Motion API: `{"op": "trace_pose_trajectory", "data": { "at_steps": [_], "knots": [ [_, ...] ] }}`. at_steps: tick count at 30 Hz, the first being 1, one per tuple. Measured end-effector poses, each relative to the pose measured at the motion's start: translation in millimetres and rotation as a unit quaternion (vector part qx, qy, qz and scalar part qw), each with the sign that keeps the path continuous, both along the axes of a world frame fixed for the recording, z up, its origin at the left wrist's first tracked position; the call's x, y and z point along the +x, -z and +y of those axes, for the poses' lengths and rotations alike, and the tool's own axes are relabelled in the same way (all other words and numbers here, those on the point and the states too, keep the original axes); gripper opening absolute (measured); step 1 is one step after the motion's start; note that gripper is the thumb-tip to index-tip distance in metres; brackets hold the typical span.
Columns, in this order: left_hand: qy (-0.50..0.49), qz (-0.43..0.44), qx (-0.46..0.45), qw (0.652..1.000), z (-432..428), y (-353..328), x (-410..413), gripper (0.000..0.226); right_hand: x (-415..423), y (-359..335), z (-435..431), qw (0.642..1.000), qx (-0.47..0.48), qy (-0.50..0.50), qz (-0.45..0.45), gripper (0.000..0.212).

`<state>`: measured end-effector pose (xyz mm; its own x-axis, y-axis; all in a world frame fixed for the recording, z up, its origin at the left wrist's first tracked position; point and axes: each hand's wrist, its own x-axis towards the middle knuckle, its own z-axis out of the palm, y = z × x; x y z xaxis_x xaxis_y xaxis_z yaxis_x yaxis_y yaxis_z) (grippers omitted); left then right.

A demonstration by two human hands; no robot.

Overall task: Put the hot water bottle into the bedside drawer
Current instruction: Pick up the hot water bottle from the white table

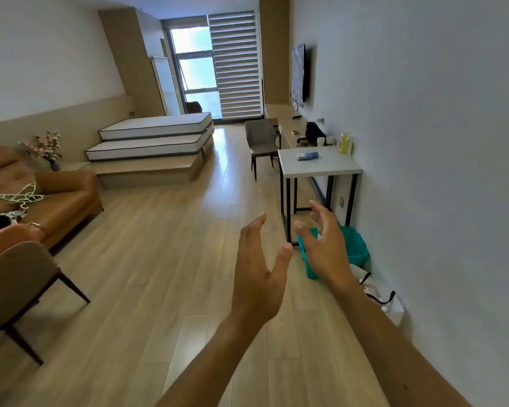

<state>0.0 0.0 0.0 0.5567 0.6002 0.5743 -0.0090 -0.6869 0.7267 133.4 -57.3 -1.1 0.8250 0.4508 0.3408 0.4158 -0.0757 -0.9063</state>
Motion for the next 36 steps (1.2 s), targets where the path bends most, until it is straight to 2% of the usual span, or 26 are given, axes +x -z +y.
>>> {"op": "trace_pose_trajectory", "data": {
  "at_steps": [4,12,23,28,36],
  "knots": [
    [-0.029,0.000,-0.027,0.999,18.1,6.6,33.3,0.053,37.7,-0.1,19.0,0.999,-0.003,0.000,0.033,0.058],
    [-0.036,-0.011,-0.078,0.996,73.8,24.1,96.3,0.047,101.0,10.7,81.9,0.999,-0.021,0.007,0.027,0.058],
    [-0.014,-0.009,-0.115,0.993,223.4,48.3,202.0,0.047,174.2,34.9,226.3,0.999,-0.021,0.009,0.049,0.057],
    [0.019,-0.014,-0.126,0.992,314.0,36.2,260.7,0.043,231.8,30.0,307.5,0.997,-0.010,0.039,0.066,0.057],
    [0.048,0.016,-0.143,0.988,401.3,45.3,354.2,0.040,340.6,42.0,388.6,0.992,-0.006,0.093,0.079,0.056]
  ]
}}
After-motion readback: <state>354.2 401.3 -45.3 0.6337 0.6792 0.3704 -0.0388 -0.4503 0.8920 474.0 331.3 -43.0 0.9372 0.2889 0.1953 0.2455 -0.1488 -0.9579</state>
